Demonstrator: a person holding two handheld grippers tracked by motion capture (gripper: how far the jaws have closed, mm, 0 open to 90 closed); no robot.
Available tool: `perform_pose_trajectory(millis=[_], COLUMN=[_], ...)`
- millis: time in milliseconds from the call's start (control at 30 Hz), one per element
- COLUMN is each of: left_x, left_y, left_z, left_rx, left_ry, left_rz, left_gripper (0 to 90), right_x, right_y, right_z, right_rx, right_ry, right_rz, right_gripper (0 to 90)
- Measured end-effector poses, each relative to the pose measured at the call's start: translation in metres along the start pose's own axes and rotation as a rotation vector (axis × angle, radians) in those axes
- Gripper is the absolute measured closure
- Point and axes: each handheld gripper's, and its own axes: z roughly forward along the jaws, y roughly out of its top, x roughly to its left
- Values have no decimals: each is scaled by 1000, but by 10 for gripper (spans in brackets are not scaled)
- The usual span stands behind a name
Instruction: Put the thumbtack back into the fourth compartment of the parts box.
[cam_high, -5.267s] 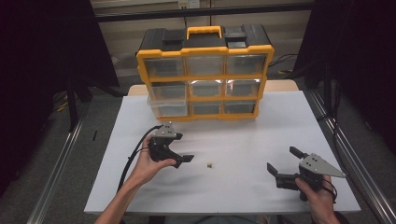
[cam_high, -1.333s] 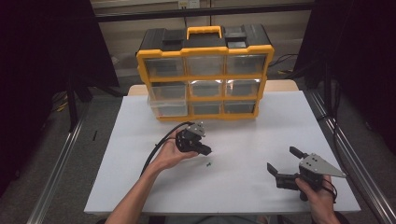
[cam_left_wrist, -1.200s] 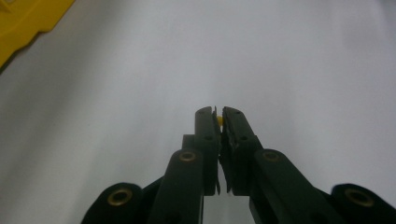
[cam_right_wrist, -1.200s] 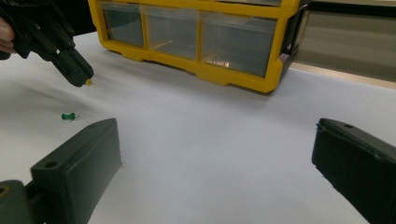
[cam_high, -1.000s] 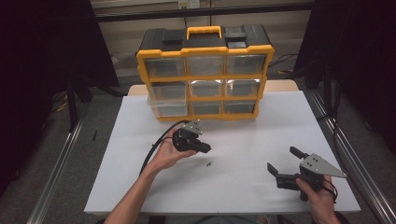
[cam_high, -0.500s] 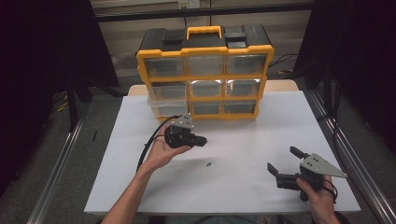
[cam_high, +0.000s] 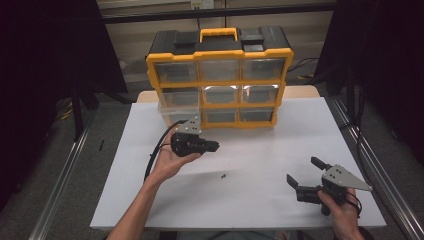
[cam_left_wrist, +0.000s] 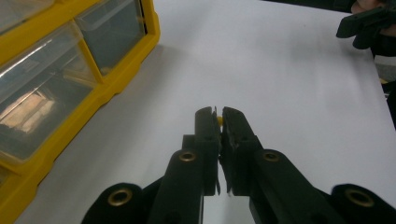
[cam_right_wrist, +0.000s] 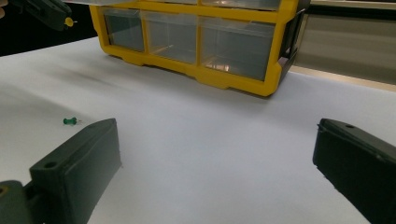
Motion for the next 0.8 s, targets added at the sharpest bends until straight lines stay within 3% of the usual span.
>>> perform_pose_trajectory(millis=[800], left_x=[5], left_y=[10], left_z=[-40], left_rx=[-118], left_ry=[78], left_rz=[-12], left_gripper=[857], right_x=[-2], right_y=[-1], right_z=[0], right_rx=[-7], right_ry=[-2], right_rz=[0], right_gripper=[8])
